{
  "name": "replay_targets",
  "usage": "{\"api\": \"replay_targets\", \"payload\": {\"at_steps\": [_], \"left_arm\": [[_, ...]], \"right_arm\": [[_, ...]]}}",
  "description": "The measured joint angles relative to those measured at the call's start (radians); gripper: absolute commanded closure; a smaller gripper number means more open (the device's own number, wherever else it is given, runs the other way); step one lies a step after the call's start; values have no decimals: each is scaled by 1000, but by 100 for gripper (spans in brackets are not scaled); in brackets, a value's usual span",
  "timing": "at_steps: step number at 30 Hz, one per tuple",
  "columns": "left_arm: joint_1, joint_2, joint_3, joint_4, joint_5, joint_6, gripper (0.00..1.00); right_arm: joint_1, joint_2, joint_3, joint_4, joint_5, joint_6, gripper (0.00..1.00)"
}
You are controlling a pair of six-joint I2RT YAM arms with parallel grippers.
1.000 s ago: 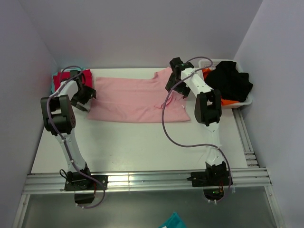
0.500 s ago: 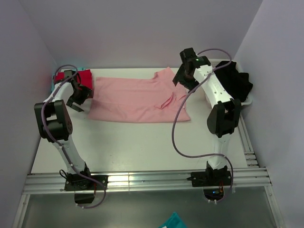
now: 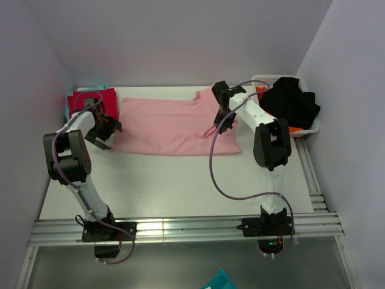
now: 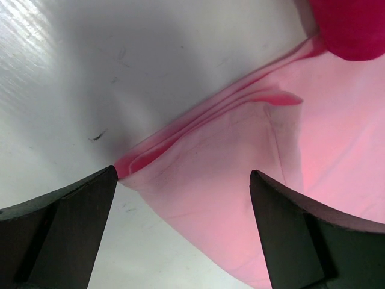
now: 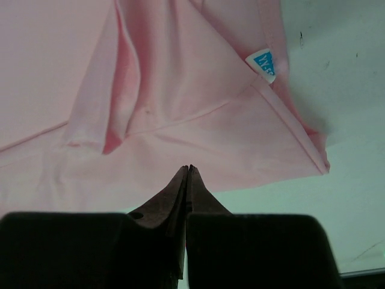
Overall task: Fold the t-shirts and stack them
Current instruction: Fold the flattened tshirt in 1/3 of the way
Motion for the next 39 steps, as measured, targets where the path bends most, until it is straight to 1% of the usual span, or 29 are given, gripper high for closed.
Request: {"api": "replay_targets", "payload": {"at_steps": [7,12,18,26,27,28,29,30,32,37,39], "left_arm": [[-3,-26,-9,29,24,11,2],[-4,-34,-23,36,27,26,2],[-4,-34,-45,42,27,31,2],[-4,-34,-49,55,31,44,2],[-4,-34,-52,59,32,45,2],[-4,-34,-56,64,34,45,2],[-4,-34,-61,69,34,45,2],[-4,-34,-65,71,35,45,2],[-4,-33,-71,75,36,45,2],[-4,-32,-73,84,45,45,3],[-4,-28,-73,90,50,45,3]], "right_arm": [[0,139,34,2,22,0,100],[1,225,118,-3,31,0,100],[6,281,197,-16,30,0,100],[7,377,350,-41,12,6,100],[7,388,365,-41,2,10,92],[7,395,375,-41,-7,15,77],[7,399,384,-35,-25,19,56],[7,401,389,-29,-37,30,21],[7,402,405,-3,-72,32,12],[7,402,477,108,-146,61,7],[7,391,486,190,-167,74,2]]}}
